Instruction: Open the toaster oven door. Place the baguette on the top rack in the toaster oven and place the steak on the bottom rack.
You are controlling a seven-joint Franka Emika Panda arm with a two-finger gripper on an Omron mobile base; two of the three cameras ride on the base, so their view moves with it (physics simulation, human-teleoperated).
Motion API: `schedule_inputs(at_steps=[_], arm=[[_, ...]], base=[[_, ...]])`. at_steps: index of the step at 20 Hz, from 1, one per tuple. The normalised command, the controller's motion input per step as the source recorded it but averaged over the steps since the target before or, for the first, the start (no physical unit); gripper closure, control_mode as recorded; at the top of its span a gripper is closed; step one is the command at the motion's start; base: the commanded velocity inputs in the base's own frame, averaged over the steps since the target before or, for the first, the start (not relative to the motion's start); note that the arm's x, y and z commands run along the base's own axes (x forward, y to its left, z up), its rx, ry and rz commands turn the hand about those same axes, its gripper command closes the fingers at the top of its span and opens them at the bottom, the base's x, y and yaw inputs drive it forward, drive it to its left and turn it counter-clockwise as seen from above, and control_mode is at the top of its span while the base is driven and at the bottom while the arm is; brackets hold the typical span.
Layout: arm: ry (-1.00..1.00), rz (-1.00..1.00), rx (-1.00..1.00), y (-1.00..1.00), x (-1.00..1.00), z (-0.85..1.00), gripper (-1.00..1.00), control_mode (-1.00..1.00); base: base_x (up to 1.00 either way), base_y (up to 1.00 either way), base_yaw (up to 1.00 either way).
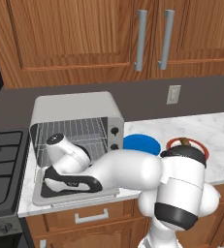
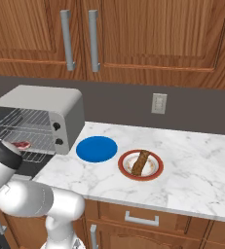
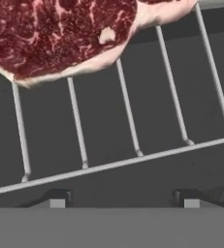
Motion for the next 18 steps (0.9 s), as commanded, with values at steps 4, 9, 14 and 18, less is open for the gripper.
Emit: schedule_inputs(at_steps=[4, 9, 14, 18], arm=[[0.0, 0.0, 0.0, -0.06, 0.24, -0.16, -1.0, -1.0], [-0.02, 0.01, 0.0, -0.13, 0.19, -0.21, -1.0, -1.0], [-0.07, 0.02, 0.0, -0.13, 0.24, -0.32, -1.0, -1.0], [-0.14, 0.0, 0.0, -0.12, 0.25, -0.15, -1.0, -1.0]], base=[[0.0, 0.0, 0.0], [0.0, 0.0, 0.0], [0.0, 0.0, 0.0], [0.0, 0.0, 0.0]])
